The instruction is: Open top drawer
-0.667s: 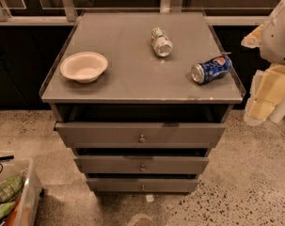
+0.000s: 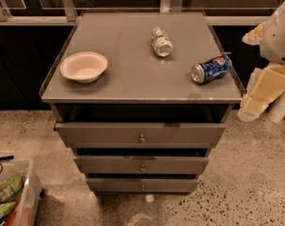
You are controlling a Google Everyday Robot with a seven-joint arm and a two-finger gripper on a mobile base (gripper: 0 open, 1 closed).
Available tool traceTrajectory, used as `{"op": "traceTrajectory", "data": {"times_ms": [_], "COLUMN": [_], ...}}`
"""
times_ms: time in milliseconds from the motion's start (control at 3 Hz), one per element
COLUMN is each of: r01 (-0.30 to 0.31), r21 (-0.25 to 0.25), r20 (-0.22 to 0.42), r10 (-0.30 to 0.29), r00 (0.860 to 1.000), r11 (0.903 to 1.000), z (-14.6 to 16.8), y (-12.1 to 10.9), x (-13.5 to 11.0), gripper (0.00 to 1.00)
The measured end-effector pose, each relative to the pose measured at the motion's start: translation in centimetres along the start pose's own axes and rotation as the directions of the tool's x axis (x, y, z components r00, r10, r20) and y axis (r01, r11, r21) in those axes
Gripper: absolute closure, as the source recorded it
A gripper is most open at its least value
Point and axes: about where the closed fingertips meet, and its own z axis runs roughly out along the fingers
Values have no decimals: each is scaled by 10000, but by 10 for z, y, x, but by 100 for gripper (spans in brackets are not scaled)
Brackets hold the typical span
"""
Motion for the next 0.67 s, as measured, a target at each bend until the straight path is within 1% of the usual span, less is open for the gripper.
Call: {"op": "traceTrajectory", "data": {"times_ms": [333, 667], "r01": [-718, -1376], "r21": [346, 46], "r20": [1263, 2093], "r10": [669, 1336], "r00": [9897, 9687], "r11": [9968, 9905], "z": [29, 63], "y": [-28, -45], "x": [-9, -15], "gripper": [0, 0]}}
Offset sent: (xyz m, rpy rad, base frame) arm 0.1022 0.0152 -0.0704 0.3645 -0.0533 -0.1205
